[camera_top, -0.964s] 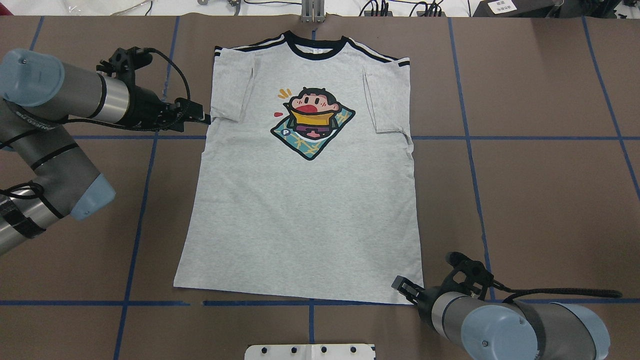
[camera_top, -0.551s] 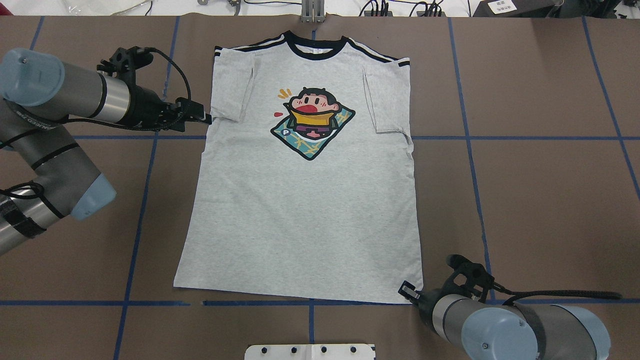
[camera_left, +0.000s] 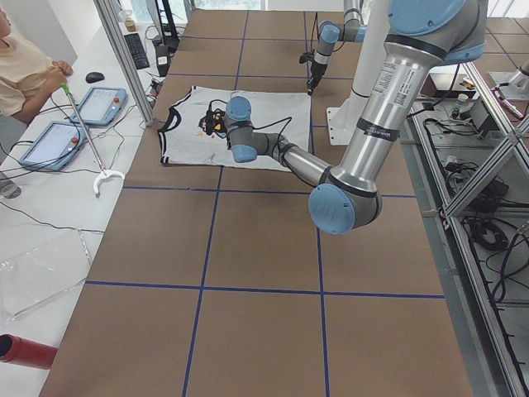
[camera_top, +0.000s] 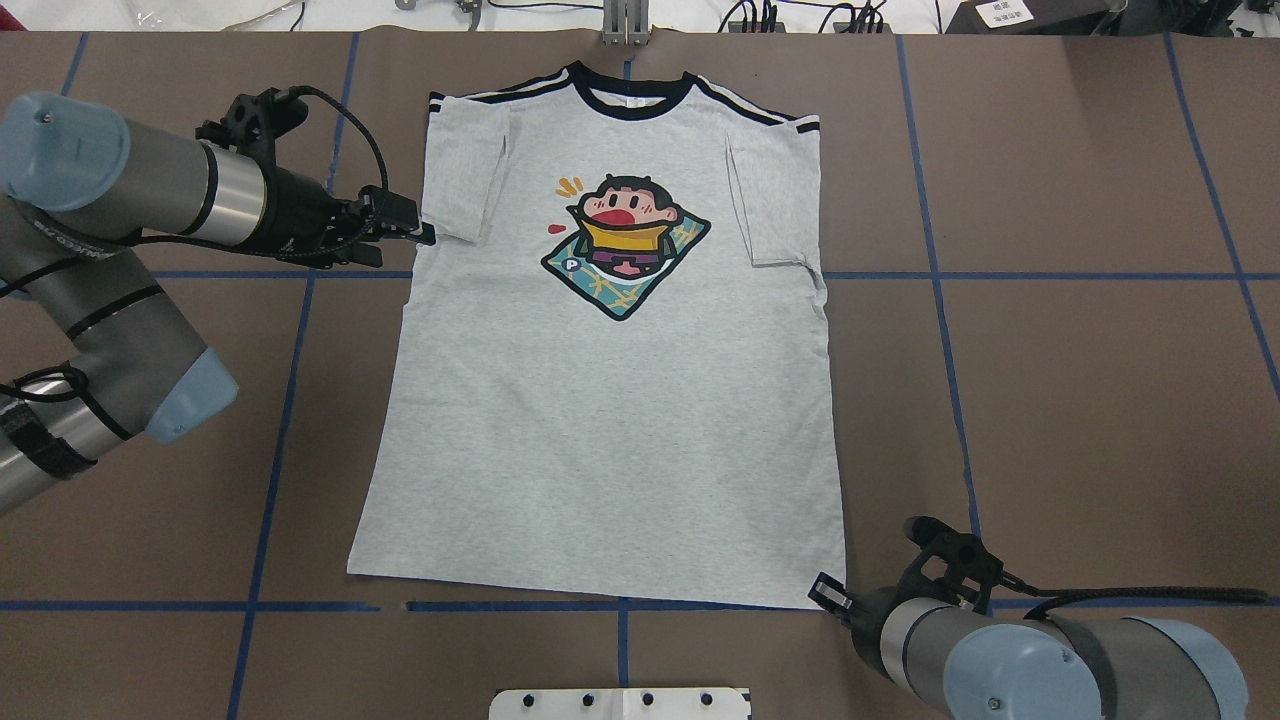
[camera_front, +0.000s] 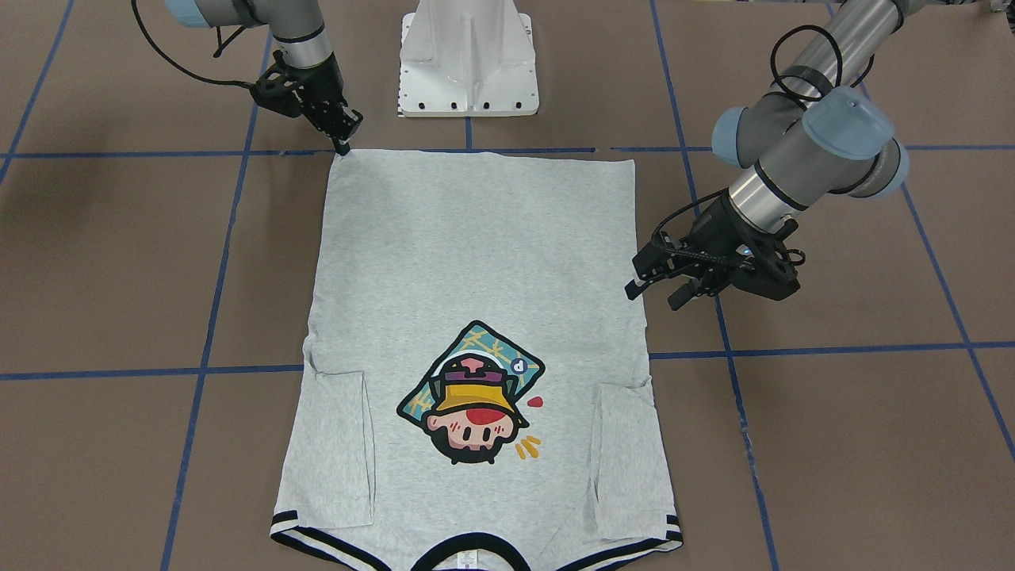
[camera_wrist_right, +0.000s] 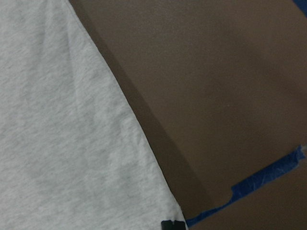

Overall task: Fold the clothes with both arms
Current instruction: 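Move both grippers to the shirt hem corners nearest the robot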

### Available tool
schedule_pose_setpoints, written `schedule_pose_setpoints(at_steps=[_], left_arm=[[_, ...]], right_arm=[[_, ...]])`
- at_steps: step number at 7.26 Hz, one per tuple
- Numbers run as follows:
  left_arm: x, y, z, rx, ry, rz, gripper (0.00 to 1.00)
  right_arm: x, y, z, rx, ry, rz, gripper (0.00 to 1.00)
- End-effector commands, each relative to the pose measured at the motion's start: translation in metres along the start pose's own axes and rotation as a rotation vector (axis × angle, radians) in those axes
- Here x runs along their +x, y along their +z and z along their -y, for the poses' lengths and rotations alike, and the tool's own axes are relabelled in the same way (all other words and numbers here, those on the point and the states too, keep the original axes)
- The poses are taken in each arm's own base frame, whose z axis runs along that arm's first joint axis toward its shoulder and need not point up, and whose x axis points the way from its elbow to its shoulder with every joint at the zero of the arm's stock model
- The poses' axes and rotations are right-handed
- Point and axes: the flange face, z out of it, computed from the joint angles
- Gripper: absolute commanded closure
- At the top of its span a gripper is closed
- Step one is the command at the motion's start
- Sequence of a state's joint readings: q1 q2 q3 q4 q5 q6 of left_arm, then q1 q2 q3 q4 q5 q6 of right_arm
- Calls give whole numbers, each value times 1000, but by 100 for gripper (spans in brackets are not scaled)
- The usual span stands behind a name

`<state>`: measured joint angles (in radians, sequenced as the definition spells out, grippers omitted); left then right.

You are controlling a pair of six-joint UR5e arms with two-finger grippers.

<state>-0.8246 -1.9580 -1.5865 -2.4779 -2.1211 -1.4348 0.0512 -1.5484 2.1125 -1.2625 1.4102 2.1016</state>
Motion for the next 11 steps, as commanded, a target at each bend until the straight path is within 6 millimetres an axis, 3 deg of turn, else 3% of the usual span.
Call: schedule_pose_setpoints(at_steps=[1,2,3,4,5,7,8,10,11], left_arm=[[7,-7,-69,-29,-104,8,17],[12,-12,-113,-12,-116,92,17],[11,-3,-170,14,-116,193,17],[5,10,-227,20,-175,244,17],[-13,21,-265,7,-209,290,18],[-52,26,-309,-25,-282,391,22],[-61,32,-333,-20,-286,431,25],[-60,31,-334,-18,-284,430,32],[-54,27,-333,-19,-287,419,58]], right_arm=[[13,-27,10,-32,2,-6,100],[16,-32,13,-33,2,-7,100],[13,-42,13,-42,4,7,100],[16,-41,14,-40,2,1,100],[17,-41,14,-40,2,0,100],[17,-41,14,-40,2,1,100],[16,-41,14,-41,2,3,100],[16,-41,13,-45,2,7,100],[16,-41,13,-44,2,6,100]])
